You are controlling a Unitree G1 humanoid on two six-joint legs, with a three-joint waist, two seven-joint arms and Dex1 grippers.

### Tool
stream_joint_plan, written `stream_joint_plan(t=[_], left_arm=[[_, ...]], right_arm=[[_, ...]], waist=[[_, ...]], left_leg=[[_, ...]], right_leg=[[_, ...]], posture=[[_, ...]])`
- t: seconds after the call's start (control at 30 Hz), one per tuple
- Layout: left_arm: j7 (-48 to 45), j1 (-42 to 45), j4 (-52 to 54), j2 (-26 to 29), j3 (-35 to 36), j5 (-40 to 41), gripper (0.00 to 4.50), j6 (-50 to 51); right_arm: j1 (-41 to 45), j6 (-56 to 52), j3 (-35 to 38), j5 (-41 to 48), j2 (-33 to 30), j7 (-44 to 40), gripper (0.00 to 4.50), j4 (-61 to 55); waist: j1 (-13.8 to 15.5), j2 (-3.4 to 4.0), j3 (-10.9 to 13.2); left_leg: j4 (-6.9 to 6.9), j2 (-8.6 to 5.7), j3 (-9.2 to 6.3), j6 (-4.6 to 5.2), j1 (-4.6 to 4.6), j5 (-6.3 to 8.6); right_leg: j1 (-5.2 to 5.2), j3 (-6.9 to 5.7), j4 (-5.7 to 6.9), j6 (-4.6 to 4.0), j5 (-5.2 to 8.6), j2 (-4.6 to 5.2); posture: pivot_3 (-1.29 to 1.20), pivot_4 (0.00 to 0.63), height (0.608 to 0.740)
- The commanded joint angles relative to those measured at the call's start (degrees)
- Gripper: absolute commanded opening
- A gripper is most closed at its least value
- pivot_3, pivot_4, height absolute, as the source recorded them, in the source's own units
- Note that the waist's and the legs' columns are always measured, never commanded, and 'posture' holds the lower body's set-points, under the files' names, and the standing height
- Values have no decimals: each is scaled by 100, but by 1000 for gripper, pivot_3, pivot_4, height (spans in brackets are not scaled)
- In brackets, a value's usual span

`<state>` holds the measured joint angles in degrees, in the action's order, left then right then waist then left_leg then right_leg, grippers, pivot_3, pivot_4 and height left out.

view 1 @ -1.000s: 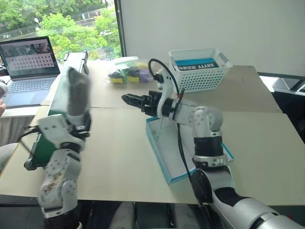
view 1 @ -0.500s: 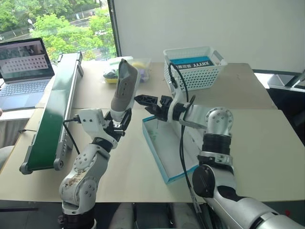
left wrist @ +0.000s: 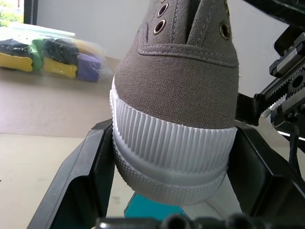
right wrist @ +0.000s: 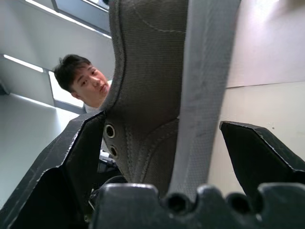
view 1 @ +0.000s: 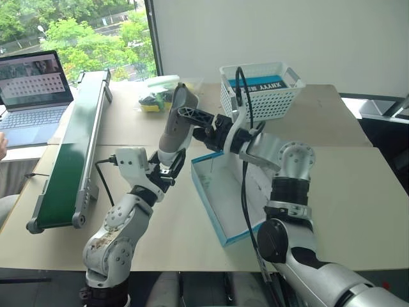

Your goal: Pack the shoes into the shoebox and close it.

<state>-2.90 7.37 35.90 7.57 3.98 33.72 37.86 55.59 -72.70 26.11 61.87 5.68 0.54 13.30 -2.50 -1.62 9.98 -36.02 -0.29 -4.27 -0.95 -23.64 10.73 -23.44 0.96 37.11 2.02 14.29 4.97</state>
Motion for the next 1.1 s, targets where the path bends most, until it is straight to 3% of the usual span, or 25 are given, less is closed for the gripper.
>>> stream_joint_plan(t=[0.03,0.07,0.17,0.3,0.5,0.63,0.7,0.8,0.93,1.1], left_arm=[[-93,142,163,1,-112,62,2947,-36],[-90,145,151,-1,-107,62,2947,-41],[-68,139,147,1,-76,48,2945,-59],[-65,109,150,17,-96,17,2945,-62],[-38,57,124,132,-183,-200,2945,-103],[-105,46,71,381,-361,-569,2945,-173],[-178,33,75,514,-457,-772,3829,-305],[-331,40,128,819,-685,-1110,4455,-363],[-637,-83,352,1137,-679,-1198,4455,-465],[-1328,-707,974,1748,-312,-971,4455,-449]], right_arm=[[210,169,-196,296,443,15,4500,-214],[201,193,-220,305,430,15,4500,-211],[158,323,-272,277,396,52,3843,-233],[135,393,-331,309,358,54,2376,-241],[109,420,-430,358,323,41,671,-261],[100,433,-474,365,312,24,671,-269],[96,469,-470,340,315,52,641,-258],[103,608,-465,259,301,76,641,-270],[289,1093,-395,-66,0,153,641,-171],[669,924,-509,-472,-1071,2,641,-90]], waist=[[3,0,0],[3,0,0],[6,0,0],[2,0,0],[5,0,0],[4,1,0],[7,1,1],[6,1,1],[2,5,3],[22,11,7]], left_leg=[[0,0,0,0,0,0],[0,0,0,0,0,0],[0,0,0,0,-1,0],[0,0,0,0,-1,0],[0,0,0,0,-1,0],[0,0,0,0,0,0],[0,0,0,0,0,0],[0,0,0,0,0,0],[1,1,0,0,0,0],[1,2,2,0,-17,0]], right_leg=[[0,0,0,0,0,0],[0,0,0,0,0,0],[0,0,-1,0,0,0],[0,0,-1,0,0,0],[0,0,-1,0,0,0],[0,0,-1,0,0,0],[0,0,-1,0,0,0],[0,0,-1,0,0,0],[-3,0,0,0,0,-2],[-22,1,0,0,0,-2]], posture=[[0,150,728],[0,150,728],[0,150,728],[0,150,728],[0,150,728],[0,150,728],[0,150,728],[0,150,728],[0,150,728],[0,150,728]])
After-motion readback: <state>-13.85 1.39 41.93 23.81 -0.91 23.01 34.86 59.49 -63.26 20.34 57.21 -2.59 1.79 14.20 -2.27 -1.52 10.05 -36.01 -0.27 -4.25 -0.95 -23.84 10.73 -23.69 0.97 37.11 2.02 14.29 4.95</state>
